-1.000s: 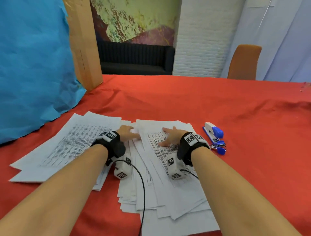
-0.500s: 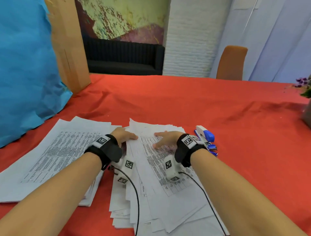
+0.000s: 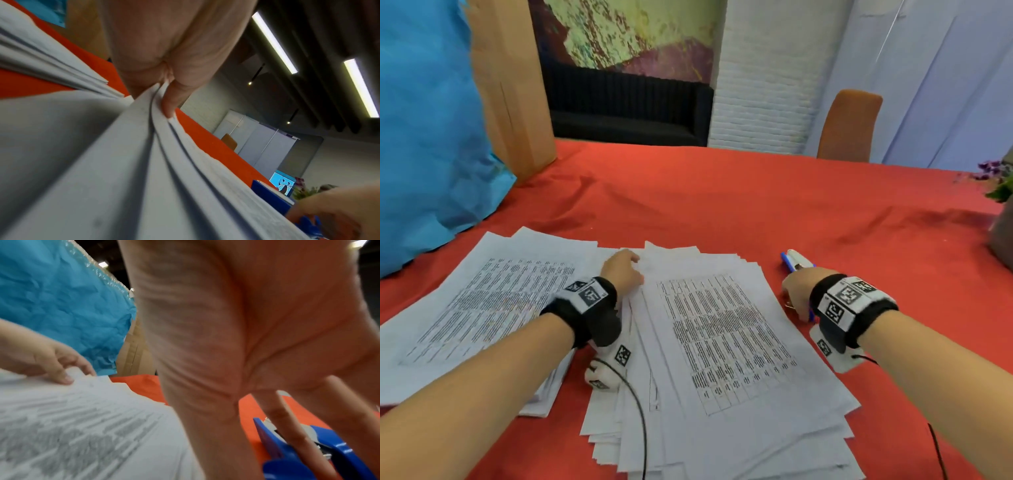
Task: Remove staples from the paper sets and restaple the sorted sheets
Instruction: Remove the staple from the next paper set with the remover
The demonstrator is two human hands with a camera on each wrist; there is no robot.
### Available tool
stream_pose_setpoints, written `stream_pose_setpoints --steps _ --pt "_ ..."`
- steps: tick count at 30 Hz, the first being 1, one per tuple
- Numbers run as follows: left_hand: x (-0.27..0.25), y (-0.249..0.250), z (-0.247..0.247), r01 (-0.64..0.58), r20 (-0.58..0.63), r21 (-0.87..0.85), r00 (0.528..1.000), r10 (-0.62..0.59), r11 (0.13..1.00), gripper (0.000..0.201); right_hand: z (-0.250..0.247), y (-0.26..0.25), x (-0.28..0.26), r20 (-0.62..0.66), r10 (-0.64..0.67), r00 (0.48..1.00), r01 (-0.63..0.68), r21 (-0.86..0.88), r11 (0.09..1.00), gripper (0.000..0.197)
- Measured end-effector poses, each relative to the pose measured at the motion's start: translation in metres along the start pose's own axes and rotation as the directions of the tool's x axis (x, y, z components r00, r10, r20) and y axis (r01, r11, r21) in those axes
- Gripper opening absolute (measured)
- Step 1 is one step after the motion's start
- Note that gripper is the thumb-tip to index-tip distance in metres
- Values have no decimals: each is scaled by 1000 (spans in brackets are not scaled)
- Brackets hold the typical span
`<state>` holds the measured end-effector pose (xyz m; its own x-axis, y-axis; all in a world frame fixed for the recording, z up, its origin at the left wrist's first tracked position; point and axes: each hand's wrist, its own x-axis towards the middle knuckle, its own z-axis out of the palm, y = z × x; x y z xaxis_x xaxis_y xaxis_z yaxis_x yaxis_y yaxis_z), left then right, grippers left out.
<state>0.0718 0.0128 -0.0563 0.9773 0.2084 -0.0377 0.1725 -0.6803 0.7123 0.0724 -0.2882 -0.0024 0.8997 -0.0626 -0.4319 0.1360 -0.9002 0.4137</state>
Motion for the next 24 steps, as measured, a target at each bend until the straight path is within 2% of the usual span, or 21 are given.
stream_pose_setpoints --steps 2,3,4,6,8,11,13,14,15,16,18,19,20,21,22,24 --pt "1 6 -1 -57 -65 49 996 60 997 49 8 3 -2 17 40 999 -39 -71 997 45" --pt "2 10 -3 -84 -33 101 996 87 991 52 12 5 -2 17 51 999 -50 -77 996 50" --pt "4 14 -4 -112 45 154 993 106 982 56 13 5 0 15 49 999 -48 -64 997 52" --pt "8 18 -3 -123 228 253 972 64 960 69 14 11 2 2 13 1000 -13 -45 999 51" --pt "15 18 -2 -102 267 308 963 17 946 77 7 17 2 -38 -6 999 7 15 1000 46" --pt "21 15 -2 -135 268 389 963 29 911 66 -26 23 -4 -143 -30 989 43 95 995 34" --pt "24 17 -2 -163 247 374 966 72 913 44 -49 18 -5 -316 -73 946 182 329 927 27" --pt "24 19 -5 -181 209 329 971 116 927 29 -57 12 -2 -408 -103 907 315 497 809 27" --pt "23 23 -8 -216 178 268 969 172 939 18 -61 3 3 -473 -130 872 447 658 606 27" --pt "22 28 -12 -259 175 205 959 225 944 13 -63 -8 7 -513 -152 845 531 773 346 26" --pt "16 39 -24 -327 222 38 924 311 944 11 -64 -33 12 -525 -171 834 510 851 -123 19" --pt "13 43 -30 -326 249 -88 908 338 941 12 -64 -45 13 -521 -173 836 457 835 -305 14" --pt "9 45 -34 -282 282 -235 896 343 930 14 -64 -54 14 -528 -165 833 419 797 -435 12" --pt "5 45 -37 -210 318 -365 888 333 907 17 -64 -64 16 -545 -158 823 408 762 -503 11" --pt "4 41 -38 -127 356 -445 883 305 887 18 -62 -71 18 -571 -161 805 424 744 -517 10" --pt "2 26 -32 0 441 -454 869 225 891 24 -55 -81 19 -612 -191 767 493 754 -434 8"
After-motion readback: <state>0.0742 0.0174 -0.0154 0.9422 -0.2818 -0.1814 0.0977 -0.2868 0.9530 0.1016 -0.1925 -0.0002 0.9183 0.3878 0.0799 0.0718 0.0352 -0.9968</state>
